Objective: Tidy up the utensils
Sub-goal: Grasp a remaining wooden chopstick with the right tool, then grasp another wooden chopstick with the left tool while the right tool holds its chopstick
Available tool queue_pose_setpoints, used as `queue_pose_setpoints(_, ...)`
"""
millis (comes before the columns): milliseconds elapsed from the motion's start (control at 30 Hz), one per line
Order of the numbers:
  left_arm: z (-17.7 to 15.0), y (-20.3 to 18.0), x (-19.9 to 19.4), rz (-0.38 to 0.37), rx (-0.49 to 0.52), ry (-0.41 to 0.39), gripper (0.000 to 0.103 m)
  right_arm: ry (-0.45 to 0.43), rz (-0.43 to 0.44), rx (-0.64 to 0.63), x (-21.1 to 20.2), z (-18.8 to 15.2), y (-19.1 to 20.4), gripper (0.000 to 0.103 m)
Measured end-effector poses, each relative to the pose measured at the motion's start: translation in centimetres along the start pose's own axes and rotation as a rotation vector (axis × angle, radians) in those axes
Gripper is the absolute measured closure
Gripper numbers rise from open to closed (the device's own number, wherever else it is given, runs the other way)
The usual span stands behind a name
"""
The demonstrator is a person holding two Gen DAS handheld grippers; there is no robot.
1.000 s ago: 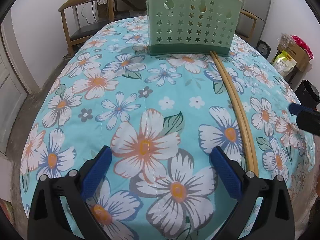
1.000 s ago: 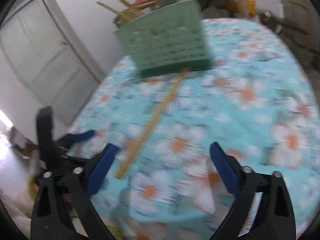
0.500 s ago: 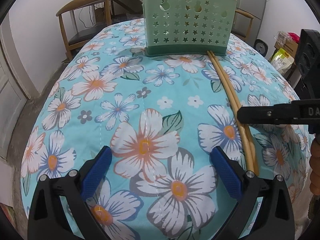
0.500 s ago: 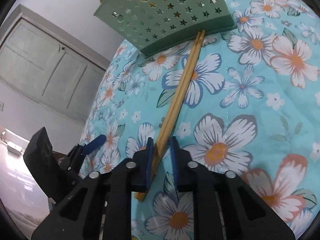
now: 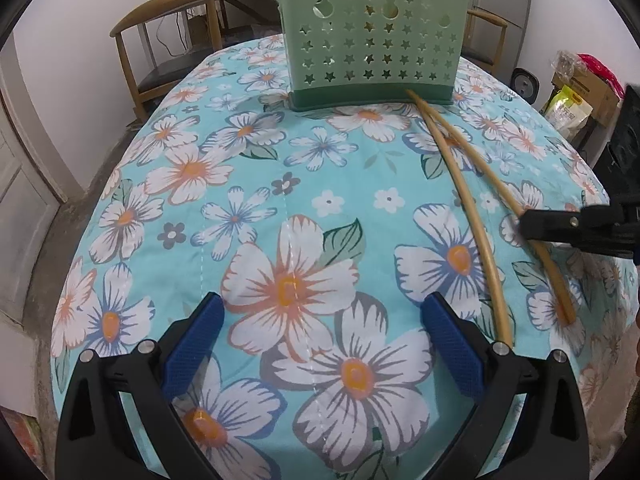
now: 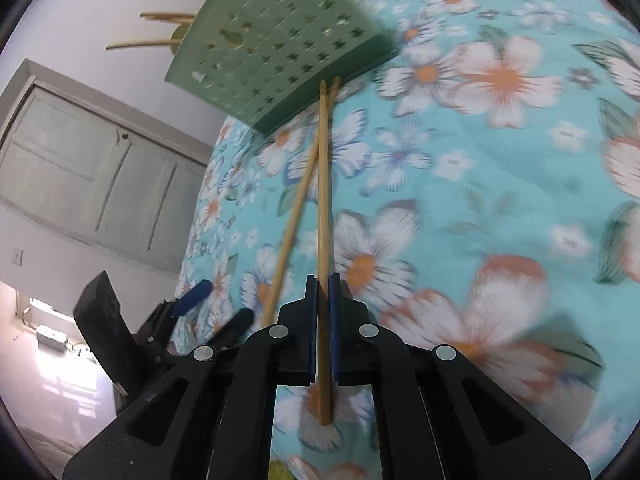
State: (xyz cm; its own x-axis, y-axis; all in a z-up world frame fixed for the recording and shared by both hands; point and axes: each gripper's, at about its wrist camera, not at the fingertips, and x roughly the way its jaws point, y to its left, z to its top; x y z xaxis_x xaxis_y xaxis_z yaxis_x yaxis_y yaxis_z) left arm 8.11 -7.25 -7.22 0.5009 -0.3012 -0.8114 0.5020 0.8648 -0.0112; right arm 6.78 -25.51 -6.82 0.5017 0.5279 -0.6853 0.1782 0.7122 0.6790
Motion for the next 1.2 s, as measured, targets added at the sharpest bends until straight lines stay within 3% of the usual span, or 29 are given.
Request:
queue_pose_setpoints(100,0.5,-0.3,-1.2,-0.014,0.002,-0.050,0.006,-0.007,-0.018,0.015,-1.1,-0.6,-0.9,0.099)
queue_pose_setpoints(233,1.7,-2.3,-2.4,-0.077,0.047,-0.092,0.018,-0.016,-0.024,0.036,-2.2,-1.2,-2.0,0.099)
queue_pose_setpoints(500,3.6,-6.9,0.8,-0.123,0.122,0.012,0.064,-0.040,-0.020,0.047,-2.9,-1.7,-2.5,0.099)
queue_pose_setpoints(600,3.4,-7.5,0.8,-0.109,0.129,0.010,0.093,-0.047,-0.023,0.039,-3.2,-1.8,-2.6,0.099)
queue_pose_setpoints(633,3.3,-7.5,0.7,-0.105,0.123,0.012,0.096,-0.047,-0.023,0.037,-3.3,-1.9,-2.7,0.099)
queue_pose_setpoints(933,0.4,-3.7,-2.1,-0.045,0.000,0.065,0.097,-0.027,-0.043,0.020,-5.2,-3.1,-3.5,0.099)
queue_pose_setpoints(1067,-0.9,-1.7,-3.0,-0.030,-0.036,0.101,0.097,0.006,-0.084,-0.049,-5.5,-3.4,-2.9,0.097)
queue_pose_setpoints(1100,-1.0,-1.4,-3.1,-0.037,-0.039,0.103,0.095,0.009,-0.103,-0.076,-5.5,-3.2,-2.5,0.094)
queue_pose_setpoints(1133,-0.9,-1.1,-3.2,-0.038,-0.041,0.102,0.093,0.014,-0.116,-0.098,-5.4,-2.9,-2.2,0.084)
queue_pose_setpoints(1200,-0.4,-0.8,-3.3,-0.031,-0.045,0.095,0.078,0.014,-0.123,-0.128,-5.2,-2.2,-1.5,0.071)
